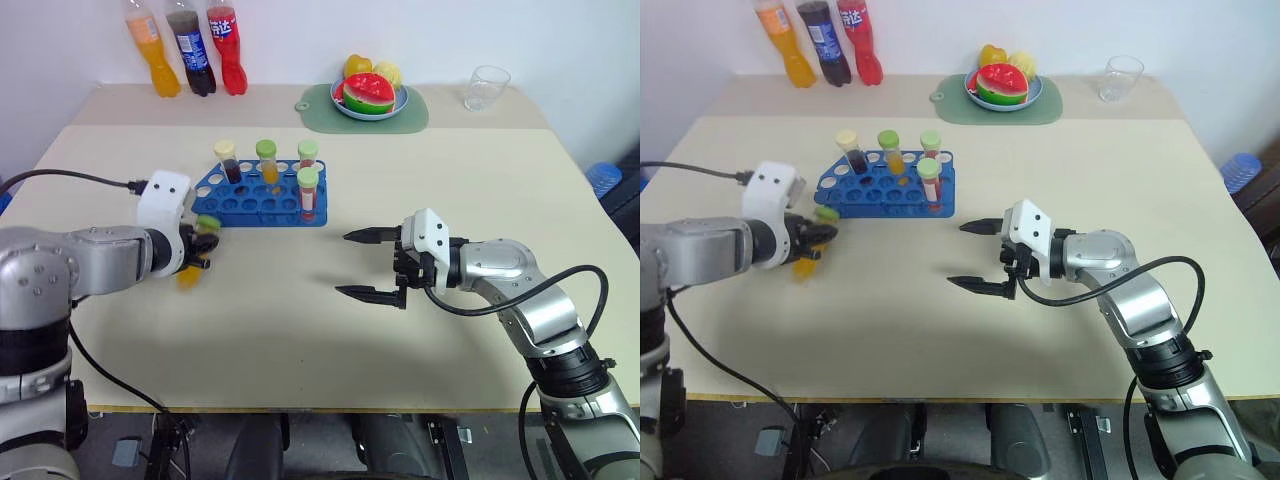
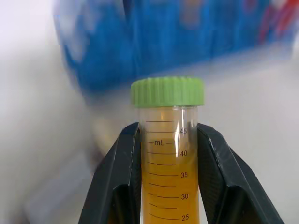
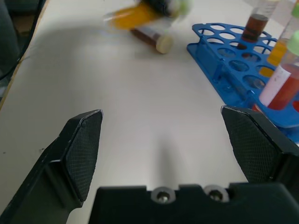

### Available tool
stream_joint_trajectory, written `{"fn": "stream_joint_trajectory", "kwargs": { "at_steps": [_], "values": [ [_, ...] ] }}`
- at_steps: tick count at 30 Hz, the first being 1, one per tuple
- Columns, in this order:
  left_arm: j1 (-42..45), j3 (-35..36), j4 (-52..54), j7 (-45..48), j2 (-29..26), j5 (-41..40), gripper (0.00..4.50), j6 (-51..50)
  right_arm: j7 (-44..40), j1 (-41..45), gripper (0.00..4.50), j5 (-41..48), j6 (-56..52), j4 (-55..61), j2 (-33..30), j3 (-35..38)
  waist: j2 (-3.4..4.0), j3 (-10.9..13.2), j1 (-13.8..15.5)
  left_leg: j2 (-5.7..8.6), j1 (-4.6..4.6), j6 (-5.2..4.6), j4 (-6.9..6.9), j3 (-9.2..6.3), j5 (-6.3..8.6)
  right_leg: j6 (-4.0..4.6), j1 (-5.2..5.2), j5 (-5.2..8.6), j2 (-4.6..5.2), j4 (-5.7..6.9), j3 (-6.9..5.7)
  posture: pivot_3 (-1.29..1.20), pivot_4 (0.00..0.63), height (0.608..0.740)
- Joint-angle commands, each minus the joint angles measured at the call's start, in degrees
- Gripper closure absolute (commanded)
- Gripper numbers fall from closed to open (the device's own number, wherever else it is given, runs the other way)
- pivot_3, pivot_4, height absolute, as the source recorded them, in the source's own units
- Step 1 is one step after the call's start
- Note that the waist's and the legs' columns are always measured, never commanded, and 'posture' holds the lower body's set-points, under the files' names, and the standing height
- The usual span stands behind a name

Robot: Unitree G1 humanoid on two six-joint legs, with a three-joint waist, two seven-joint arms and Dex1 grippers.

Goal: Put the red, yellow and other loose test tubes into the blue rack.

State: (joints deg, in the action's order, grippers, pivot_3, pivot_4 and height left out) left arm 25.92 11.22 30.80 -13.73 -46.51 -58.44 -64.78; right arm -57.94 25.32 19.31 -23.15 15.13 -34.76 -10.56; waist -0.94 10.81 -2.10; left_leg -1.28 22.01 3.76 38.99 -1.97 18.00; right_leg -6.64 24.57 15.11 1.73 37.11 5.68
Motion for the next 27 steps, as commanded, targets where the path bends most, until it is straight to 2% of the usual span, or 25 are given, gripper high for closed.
{"fn": "stream_joint_trajectory", "kwargs": {
  "at_steps": [1, 5, 7, 10, 16, 20, 27],
  "values": [
    [-2.39, -0.82, 4.83, 7.34, 3.54, 15.01, 3.17, 20.91, 0.73, 0.4, 0.0, -0.19, 1.3, 0.23, 0.81, 0.46, 0.02, -0.01, 0.08, 0.0, -0.01, 0.01, -0.01, 0.02, -0.01, 0.0, 0.02, 0.0, 0.0, 0.0, 0.0, 0.0, 0.15, 0.734],
    [0.59, -13.52, -5.15, 5.01, 15.48, 38.75, 3.17, 44.83, 2.02, 0.96, 0.0, -0.98, 1.55, -0.97, 2.91, -0.59, 0.01, -0.03, 1.22, 0.02, -0.08, -0.14, 0.07, 0.01, 0.07, 0.01, -0.13, -0.02, -0.05, 0.0, 0.0, 0.0, 0.15, 0.734],
    [1.39, -16.39, -10.26, 6.42, 19.21, 44.73, 3.17, 52.44, 2.28, 1.08, 0.0, -1.44, 1.77, -1.24, 3.45, -1.0, 0.0, -0.03, 1.36, 0.05, -0.06, -0.28, 0.11, 0.01, 0.14, -0.01, -0.13, -0.04, -0.05, -0.02, 0.02, 0.0, 0.15, 0.734],
    [3.85, -20.69, -23.6, 5.55, 26.41, 54.02, 3.17, 68.8, 3.29, 1.18, 0.0, -1.53, 1.43, -1.12, 4.35, -1.26, -0.01, -0.05, 1.58, 0.07, -0.02, -0.4, 0.12, 0.01, 0.2, -0.06, -0.1, -0.06, -0.03, -0.04, 0.02, 0.0, 0.15, 0.734],
    [7.75, -17.7, -44.66, 5.64, 34.75, 57.66, 3.17, 84.84, 4.91, 0.69, 0.0, -1.89, 1.1, -0.16, 4.56, -0.55, -0.01, -0.06, 1.22, 0.06, 0.05, -0.46, 0.12, 0.01, 0.24, -0.08, 0.01, -0.07, -0.01, -0.03, 0.01, 0.0, 0.15, 0.734],
    [10.97, -16.36, -54.05, 6.4, 36.82, 58.6, 3.17, 89.09, 5.92, 0.31, 0.0, -1.73, 0.68, 0.5, 4.26, 0.13, -0.01, -0.06, 1.36, 0.06, 0.06, -0.47, 0.14, 0.0, 0.24, -0.09, 0.02, -0.08, -0.02, 0.04, 0.01, 0.0, 0.15, 0.734],
    [14.13, -14.97, -63.94, 8.74, 40.03, 58.94, 3.17, 93.85, 7.74, -0.1, 0.0, -1.31, -0.28, 1.39, 4.4, 1.21, -0.01, -0.06, 1.46, 0.07, 0.08, -0.49, 0.14, 0.0, 0.25, -0.11, 0.01, -0.09, -0.01, 0.0, 0.0, 0.0, 0.15, 0.734]
  ]
}}
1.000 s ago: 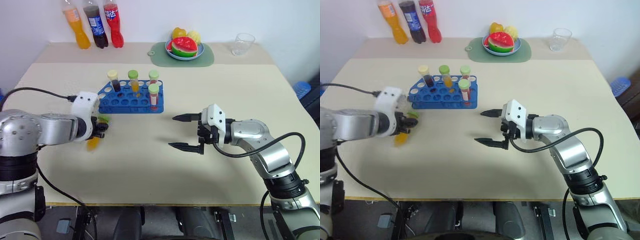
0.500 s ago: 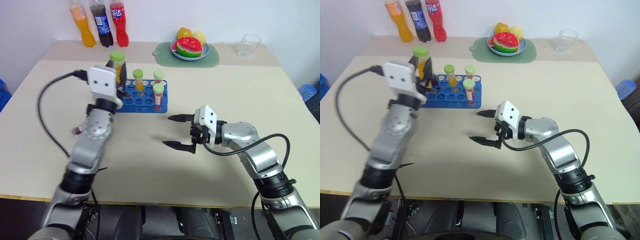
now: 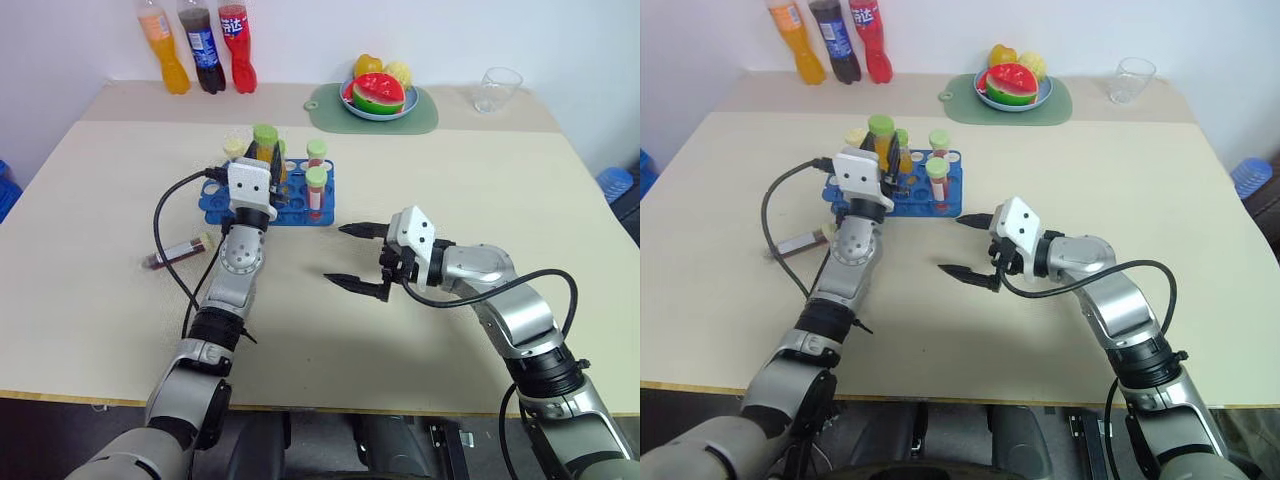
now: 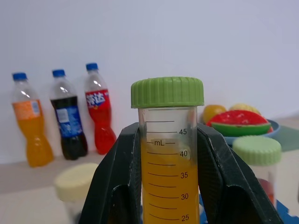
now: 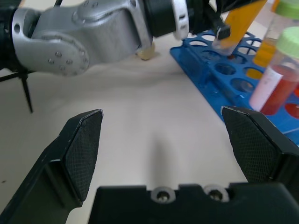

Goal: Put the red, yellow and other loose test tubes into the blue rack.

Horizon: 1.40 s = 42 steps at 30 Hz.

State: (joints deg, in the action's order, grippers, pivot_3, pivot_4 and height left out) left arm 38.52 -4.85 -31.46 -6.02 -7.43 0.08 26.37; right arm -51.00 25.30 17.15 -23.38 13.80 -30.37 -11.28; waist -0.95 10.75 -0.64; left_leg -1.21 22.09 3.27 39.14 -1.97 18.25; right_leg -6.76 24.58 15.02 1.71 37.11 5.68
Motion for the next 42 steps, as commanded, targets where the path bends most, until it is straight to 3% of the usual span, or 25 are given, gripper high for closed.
{"fn": "stream_joint_trajectory", "kwargs": {
  "at_steps": [1, 20, 23, 26, 30, 35, 38, 39, 42],
  "values": [
    [1.66, 1.29, -2.51, 1.46, 1.33, 0.26, 3.17, 3.07, 1.03, -0.07, 0.0, 0.84, -0.14, 2.79, 0.03, 2.03, 0.0, 0.0, -0.01, 0.0, 0.0, 0.0, 0.0, 0.0, 0.0, 0.0, 0.0, 0.0, 0.0, 0.0, 0.0, 0.0, 0.15, 0.734],
    [1.87, 4.9, -9.58, 3.5, 3.81, 0.14, 3.17, 8.8, 1.91, 0.08, 0.0, 0.72, -0.19, 2.54, -0.33, 2.8, 0.0, 0.0, -0.08, 0.0, -0.03, 0.0, 0.0, -0.01, 0.0, 0.0, 0.0, 0.0, -0.02, 0.06, 0.0, 0.0, 0.15, 0.734],
    [-0.03, 5.82, -6.23, 5.4, 3.96, -1.96, 2.11, 8.31, 2.1, 0.14, 0.0, 0.7, -0.32, 2.65, -0.27, 2.79, 0.0, 0.0, -0.17, 0.0, -0.03, 0.0, 0.0, -0.01, 0.0, 0.0, 0.0, 0.0, -0.02, 0.07, 0.0, 0.0, 0.15, 0.734],
    [-2.74, 7.08, 2.13, 7.52, 3.83, -5.46, 0.7, 5.76, 2.35, 0.16, 0.0, 0.78, -0.53, 2.89, -0.13, 2.72, 0.0, 0.0, -0.23, -0.01, -0.03, 0.0, 0.0, -0.02, 0.0, 0.0, 0.0, 0.0, -0.02, 0.07, 0.0, 0.0, 0.15, 0.734],
    [-5.53, 8.85, 19.44, 9.98, 2.01, -11.4, 0.7, -2.67, 2.42, -0.04, 0.0, 1.13, -0.7, 3.14, -0.05, 2.8, 0.0, 0.0, -0.15, -0.03, -0.03, 0.0, 0.01, -0.03, -0.01, 0.0, 0.01, 0.0, -0.02, 0.11, 0.0, 0.0, 0.15, 0.734],
    [-7.18, 12.46, 36.98, 14.65, -7.66, -20.87, 0.7, -22.71, 2.39, -0.05, 0.0, 1.14, -0.72, 3.16, 0.18, 2.63, 0.01, -0.01, -0.52, -0.07, -0.06, 0.01, 0.02, -0.03, -0.01, 0.0, 0.01, 0.0, -0.05, 0.17, 0.0, 0.0, 0.15, 0.734],
    [-9.39, 15.2, 43.84, 23.16, -24.71, -29.24, 0.02, -47.36, 1.88, 0.38, 0.0, 1.11, -0.3, 2.27, 0.09, 2.69, 0.02, -0.01, -0.89, -0.1, -0.09, 0.01, 0.01, -0.03, -0.01, 0.0, 0.0, 0.0, -0.09, 0.19, 0.0, 0.0, 0.15, 0.734],
    [-11.0, 15.63, 44.06, 28.05, -33.09, -30.78, 0.02, -55.71, 1.42, 0.62, 0.0, 1.09, 0.0, 1.79, -0.1, 2.69, 0.02, -0.01, -1.33, -0.11, -0.12, 0.0, 0.0, -0.03, 0.0, 0.01, 0.0, 0.01, -0.12, 0.22, 0.01, 0.0, 0.15, 0.734],
    [-12.83, 14.22, 42.19, 36.83, -47.66, -31.44, 0.02, -67.25, 0.03, 1.6, 0.0, 1.1, 0.42, 0.58, -0.57, 2.65, 0.02, 0.04, -2.2, -0.13, -0.13, -0.01, -0.02, -0.05, 0.0, 0.02, -0.01, 0.02, -0.17, 0.21, -0.02, 0.0, 0.15, 0.734]
  ]
}}
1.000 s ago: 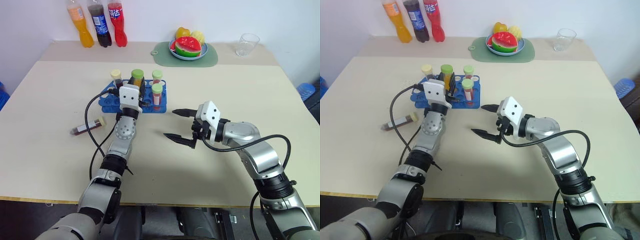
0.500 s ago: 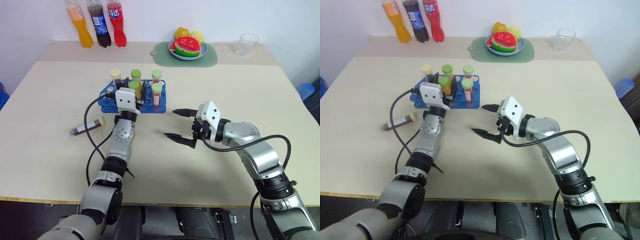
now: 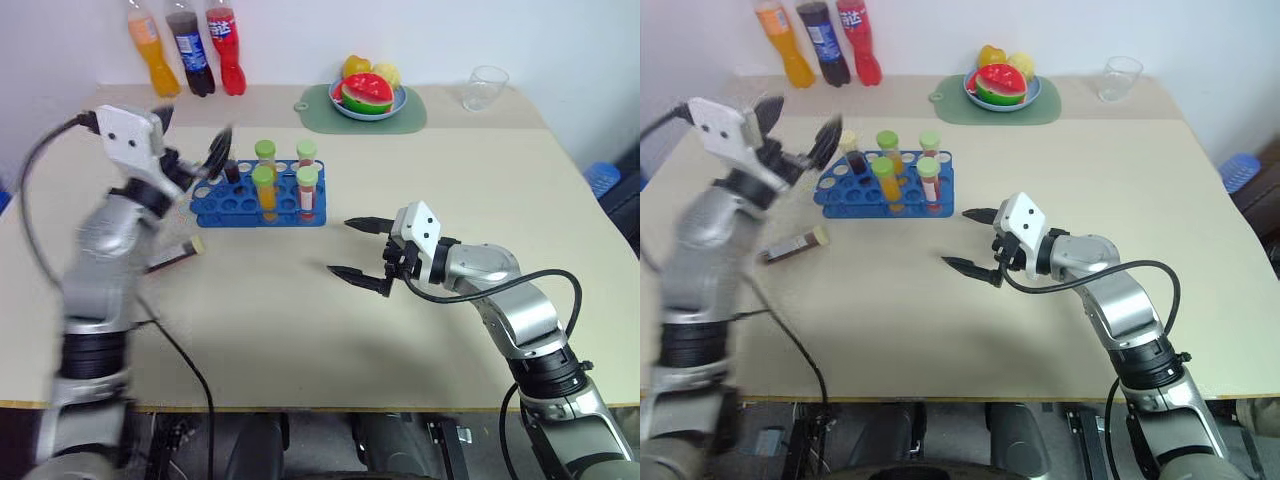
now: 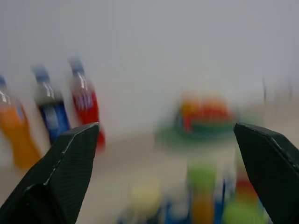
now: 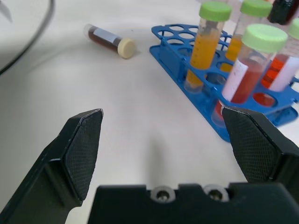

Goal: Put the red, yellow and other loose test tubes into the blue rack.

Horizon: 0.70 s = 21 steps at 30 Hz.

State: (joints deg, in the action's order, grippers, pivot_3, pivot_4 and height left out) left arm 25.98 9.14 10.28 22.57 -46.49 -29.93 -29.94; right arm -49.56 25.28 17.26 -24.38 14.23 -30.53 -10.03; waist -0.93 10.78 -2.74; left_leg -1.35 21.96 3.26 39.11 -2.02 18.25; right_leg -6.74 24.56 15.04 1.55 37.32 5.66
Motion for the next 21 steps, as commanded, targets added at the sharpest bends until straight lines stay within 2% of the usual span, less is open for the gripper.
{"fn": "stream_joint_trajectory", "kwargs": {
  "at_steps": [1, 2, 5, 8, 11, 15, 19, 21],
  "values": [
    [0.38, -0.64, -1.4, 10.95, -11.72, -1.44, 0.02, -13.48, -2.2, 2.17, 0.0, 1.03, 1.54, -0.41, -0.63, 1.38, -0.05, 0.04, -0.21, 0.0, 0.0, 0.0, 0.0, 0.01, 0.0, 0.0, 0.0, 0.0, 0.0, 0.01, 0.0, 0.0, 0.15, 0.734],
    [1.57, -2.6, -3.59, 14.6, -14.72, -0.34, 0.02, -14.24, -3.13, 2.71, 0.0, 1.04, 1.75, -0.99, -0.9, 1.3, -0.03, 0.05, -0.07, 0.0, 0.0, 0.0, 0.01, 0.0, 0.0, 0.0, -0.01, 0.01, -0.03, -0.01, -0.01, 0.0, 0.15, 0.734],
    [5.25, -8.14, -7.67, 22.67, -19.23, 1.24, 0.02, -17.96, -4.72, 3.58, 0.0, 0.74, 2.34, -2.15, -1.12, 1.02, -0.04, 0.05, 0.42, 0.0, 0.01, 0.0, 0.02, 0.01, 0.0, 0.0, -0.04, 0.01, -0.01, -0.02, -0.02, 0.0, 0.15, 0.734],
    [10.9, -18.39, -13.71, 32.22, -21.99, 7.68, 0.02, -18.42, -5.77, 4.38, 0.0, 0.3, 3.03, -3.2, -0.89, 0.46, -0.04, 0.05, 0.27, 0.01, 0.04, 0.0, 0.01, 0.02, 0.0, 0.0, -0.05, 0.01, -0.02, -0.1, -0.03, 0.0, 0.15, 0.734],
    [18.59, -28.22, -21.0, 40.79, -19.72, 14.69, 0.02, -16.41, -5.89, 4.23, 0.0, 0.23, 3.24, -3.03, -0.48, 0.25, -0.04, 0.05, 0.21, 0.01, 0.05, 0.0, 0.0, 0.03, 0.0, 0.01, -0.02, 0.02, -0.05, -0.08, -0.03, 0.0, 0.15, 0.734],
    [22.77, -37.59, -26.82, 49.63, -18.23, 24.96, 0.02, -8.18, -5.05, 3.14, 0.0, 0.19, 2.98, -1.77, -0.28, 0.49, -0.04, 0.05, 0.13, 0.01, 0.07, 0.0, 0.01, 0.04, 0.0, 0.01, 0.0, 0.02, -0.05, -0.06, -0.03, 0.0, 0.15, 0.734],
    [25.51, -42.74, -33.63, 53.63, -16.51, 34.26, 0.02, -0.19, -3.88, 1.69, 0.0, 0.22, 2.5, -0.22, -0.61, 1.06, -0.04, 0.05, 0.12, 0.0, 0.1, 0.0, 0.01, 0.03, 0.0, 0.02, 0.06, 0.02, -0.06, -0.05, -0.02, 0.0, 0.15, 0.734],
    [26.66, -43.21, -36.89, 54.48, -15.27, 37.02, 0.53, 2.26, -3.4, 1.03, 0.0, 0.24, 2.33, 0.43, -0.79, 1.27, -0.04, 0.05, 0.21, 0.0, 0.11, 0.0, 0.02, 0.04, 0.0, 0.01, 0.06, 0.02, -0.04, -0.05, -0.01, 0.0, 0.15, 0.734]
  ]
}}
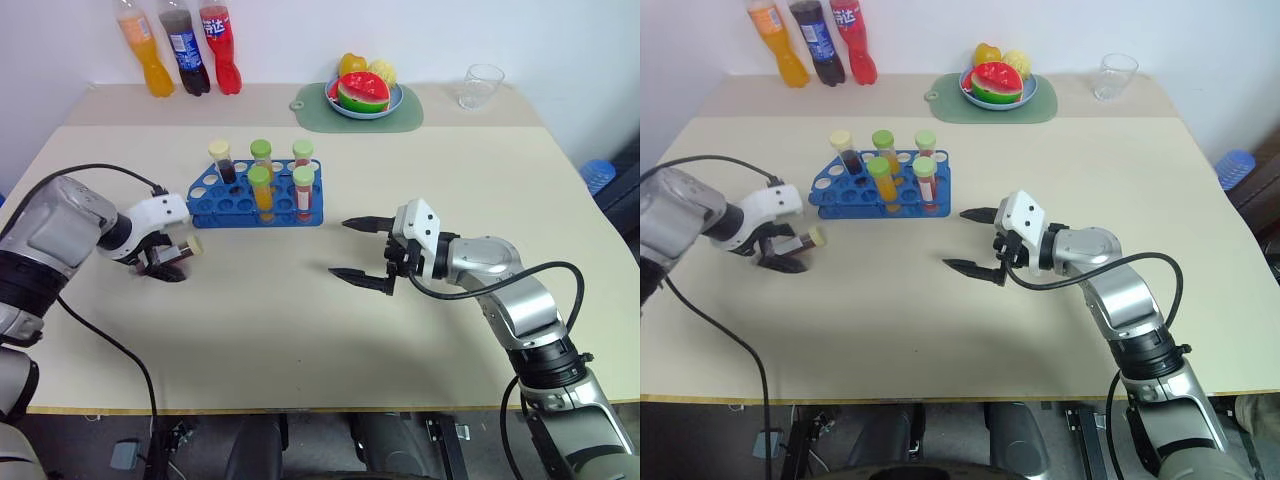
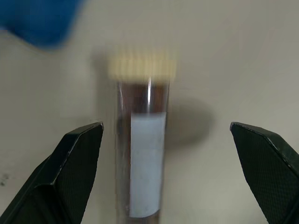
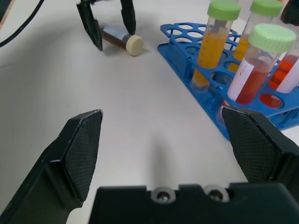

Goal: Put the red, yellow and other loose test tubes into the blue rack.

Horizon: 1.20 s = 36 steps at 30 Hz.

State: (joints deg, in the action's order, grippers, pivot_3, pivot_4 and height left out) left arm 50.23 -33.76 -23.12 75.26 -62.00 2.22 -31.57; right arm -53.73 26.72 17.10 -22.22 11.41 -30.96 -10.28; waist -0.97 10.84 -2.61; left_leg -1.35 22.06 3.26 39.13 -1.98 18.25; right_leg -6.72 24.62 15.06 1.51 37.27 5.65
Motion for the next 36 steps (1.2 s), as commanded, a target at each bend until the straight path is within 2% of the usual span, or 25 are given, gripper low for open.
{"fn": "stream_joint_trajectory", "kwargs": {
  "at_steps": [1, 6, 7, 9, 12, 15, 17, 18, 19, 20, 22, 23, 25, 27, 29, 32, 36],
  "values": [
    [2.94, -0.24, -4.84, 2.41, 0.83, 5.78, 0.85, 4.92, 1.09, -0.75, 0.0, 0.43, 0.06, 3.62, -0.41, 1.63, -0.01, 0.0, 0.1, 0.0, 0.01, 0.0, 0.01, -0.01, 0.0, 0.0, 0.0, 0.0, 0.0, 0.0, 0.0, 0.0, 0.15, 0.734],
    [4.44, 2.17, -9.76, 3.3, 2.5, 8.59, 3.44, 7.67, 2.04, -1.46, 0.0, 0.7, -0.45, 4.63, -0.52, 1.89, -0.01, 0.0, 0.1, 0.0, 0.02, -0.01, 0.02, -0.01, 0.01, 0.0, 0.0, 0.0, 0.02, 0.0, 0.0, 0.0, 0.15, 0.734],
    [4.34, 3.01, -10.28, 2.92, 2.51, 8.73, 3.7, 7.85, 2.14, -1.58, 0.0, 0.77, -0.59, 4.89, -0.58, 1.88, -0.01, 0.0, 0.09, 0.0, 0.02, -0.02, 0.02, -0.01, 0.01, 0.0, 0.0, 0.0, 0.02, 0.0, 0.0, 0.0, 0.15, 0.734],
    [3.16, 4.97, -10.15, 2.95, 1.06, 8.53, 3.74, 9.61, 2.3, -1.82, 0.0, 0.86, -0.8, 5.3, -0.71, 1.93, -0.01, 0.0, -0.03, -0.01, 0.02, -0.02, 0.02, -0.02, 0.01, 0.0, 0.0, 0.0, 0.02, 0.01, 0.0, 0.0, 0.15, 0.734],
    [-1.35, 10.28, -6.03, 6.49, -3.04, 4.18, 3.74, 9.53, 2.41, -2.59, 0.0, 1.07, -0.99, 6.16, -1.13, 2.32, -0.01, 0.0, -0.51, -0.02, 0.06, -0.03, 0.01, 0.0, 0.02, -0.01, 0.07, 0.0, 0.03, 0.01, 0.0, 0.0, 0.15, 0.734],
    [-7.4, 24.31, -2.3, 3.02, -3.4, -5.7, 3.74, -0.82, 2.68, -3.41, 0.0, 1.27, -1.15, 6.77, -1.7, 3.09, -0.01, 0.0, -0.54, -0.05, 0.17, -0.05, 0.01, -0.01, 0.02, -0.01, 0.17, 0.0, 0.04, 0.04, 0.0, 0.0, 0.15, 0.734],
    [-13.15, 43.89, 3.73, -8.48, 3.32, -14.9, 3.74, -0.37, 2.87, -4.08, 0.0, 1.38, -1.24, 7.14, -1.91, 3.43, -0.01, 0.0, -0.16, -0.05, 0.2, -0.05, 0.08, -0.03, 0.03, -0.01, 0.17, 0.0, 0.05, 0.07, -0.02, 0.0, 0.15, 0.734],
    [-15.41, 50.48, 6.8, -12.57, 6.16, -17.57, 3.74, 0.93, 2.9, -4.29, 0.0, 1.41, -1.25, 7.24, -1.95, 3.51, -0.05, -0.01, 0.23, -0.07, 0.2, -0.05, 0.1, -0.04, 0.03, -0.01, 0.16, -0.01, 0.12, 0.11, -0.03, 0.0, 0.15, 0.734],
    [-18.01, 57.6, 12.67, -19.96, 12.08, -19.51, 3.74, 4.86, 2.89, -4.27, 0.0, 1.38, -1.24, 7.19, -1.85, 3.43, -0.11, -0.02, 0.45, -0.12, 0.24, -0.05, 0.17, -0.1, 0.03, -0.01, 0.15, -0.01, 0.14, 0.14, -0.12, 0.0, 0.15, 0.734],
    [-19.93, 61.05, 17.76, -25.62, 16.48, -20.09, 3.74, 5.98, 2.82, -4.14, 0.0, 1.4, -1.25, 7.05, -1.75, 3.34, -0.09, -0.03, 0.55, -0.13, 0.26, -0.05, 0.21, -0.11, 0.03, -0.02, 0.15, -0.01, 0.16, 0.11, -0.15, 0.0, 0.15, 0.734],
    [-21.43, 64.8, 25.89, -35.24, 25.0, -23.29, 3.74, 1.79, 2.64, -3.57, 0.0, 1.38, -1.18, 6.5, -1.48, 3.05, -0.19, -0.08, 0.82, -0.22, 0.26, -0.04, 0.22, -0.08, 0.03, -0.04, 0.12, -0.04, 0.33, 0.06, -0.16, 0.0, 0.15, 0.734],
    [-22.07, 64.27, 29.91, -38.94, 28.93, -23.69, 3.74, 1.83, 2.48, -3.19, 0.0, 1.38, -1.08, 6.07, -1.35, 2.91, -0.21, -0.09, 0.98, -0.12, 0.27, -0.04, 0.23, -0.06, 0.03, -0.05, 0.11, -0.05, 0.33, 0.05, -0.16, 0.0, 0.15, 0.734],
    [-24.57, 57.62, 36.74, -48.04, 37.76, -16.53, 3.74, 10.47, 2.15, -2.12, 0.0, 1.11, -0.61, 4.74, -0.85, 2.29, -0.22, -0.1, 1.52, -0.04, 0.27, -0.04, 0.25, -0.06, 0.03, -0.05, 0.12, -0.06, 0.34, 0.07, -0.15, 0.0, 0.15, 0.734],
    [-24.53, 50.38, 36.5, -59.62, 47.7, -7.25, 3.74, 21.16, 1.6, -0.97, 0.0, 0.46, 0.31, 3.27, -0.35, 1.29, -0.25, -0.13, 2.26, 0.03, 0.25, -0.03, 0.26, -0.02, 0.02, -0.08, 0.11, -0.07, 0.36, 0.05, -0.1, 0.0, 0.15, 0.734],
    [-24.38, 46.11, 32.72, -66.62, 53.05, -1.18, 3.74, 28.48, 1.36, -0.18, 0.0, 0.15, 0.77, 2.43, 0.04, 0.76, -0.31, -0.15, 2.37, 0.1, 0.27, -0.02, 0.37, -0.05, 0.02, -0.11, 0.09, -0.09, 0.37, 0.08, -0.1, 0.0, 0.15, 0.734],
    [-24.29, 41.37, 23.95, -74.6, 56.77, 5.57, 3.74, 38.38, 1.5, 0.6, 0.0, 0.03, 0.7, 2.12, 0.5, 0.59, -0.3, -0.16, 1.75, 0.12, 0.25, -0.03, 0.38, -0.02, 0.02, -0.12, 0.09, -0.11, 0.34, 0.09, -0.07, 0.0, 0.15, 0.734],
    [-23.75, 40.01, 14.66, -81.55, 58.38, 8.24, 3.74, 45.05, 1.74, 0.46, 0.0, 0.09, 0.45, 2.65, 0.1, 1.06, -0.29, -0.17, 1.52, 0.09, 0.16, -0.04, 0.34, 0.01, 0.02, -0.12, 0.1, -0.11, 0.27, 0.17, -0.01, 0.0, 0.15, 0.734]
  ]
}}
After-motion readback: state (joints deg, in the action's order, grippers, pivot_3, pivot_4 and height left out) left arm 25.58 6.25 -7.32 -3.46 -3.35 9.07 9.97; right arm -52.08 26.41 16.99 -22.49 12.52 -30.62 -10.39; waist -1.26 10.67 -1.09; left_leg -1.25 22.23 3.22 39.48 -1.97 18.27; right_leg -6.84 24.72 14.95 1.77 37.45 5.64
